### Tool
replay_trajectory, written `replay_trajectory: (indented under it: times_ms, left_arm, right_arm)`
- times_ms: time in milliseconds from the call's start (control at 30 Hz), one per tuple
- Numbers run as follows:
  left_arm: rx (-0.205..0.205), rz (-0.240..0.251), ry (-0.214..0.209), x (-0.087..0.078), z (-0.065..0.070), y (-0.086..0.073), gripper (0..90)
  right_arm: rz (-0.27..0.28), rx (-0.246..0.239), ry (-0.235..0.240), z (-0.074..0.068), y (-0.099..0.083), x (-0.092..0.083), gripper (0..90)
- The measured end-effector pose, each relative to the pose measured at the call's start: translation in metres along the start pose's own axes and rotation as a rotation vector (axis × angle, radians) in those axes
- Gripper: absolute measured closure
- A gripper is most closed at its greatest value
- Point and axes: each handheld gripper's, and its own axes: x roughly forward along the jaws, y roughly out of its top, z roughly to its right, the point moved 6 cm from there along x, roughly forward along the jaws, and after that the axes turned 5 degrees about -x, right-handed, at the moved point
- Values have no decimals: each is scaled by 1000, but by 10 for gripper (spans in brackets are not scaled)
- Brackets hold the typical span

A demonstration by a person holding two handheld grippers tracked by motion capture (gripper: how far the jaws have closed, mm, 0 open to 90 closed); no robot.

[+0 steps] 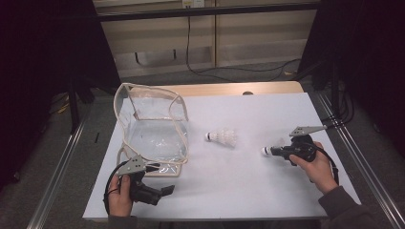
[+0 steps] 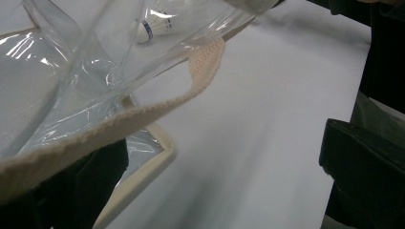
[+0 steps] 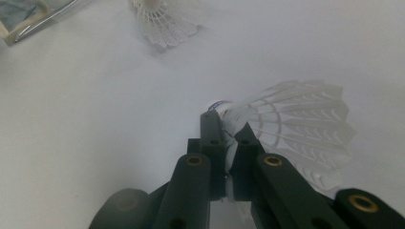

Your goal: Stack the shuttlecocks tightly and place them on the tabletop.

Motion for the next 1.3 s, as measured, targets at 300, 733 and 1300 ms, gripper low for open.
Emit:
replay_trajectory:
  times_ms: [300,733,1300]
  left_arm:
    - [-3,1,-2,0,0,0,28]
    - [-5,2,-3,0,0,0,28]
    - [-5,4,-8,0,0,0,29]
  right_arm:
    - [30,4,6,-1,9,1,873]
    - [41,0,3,0,16,5,877]
    - [57,-29,8,-9,35,17,879]
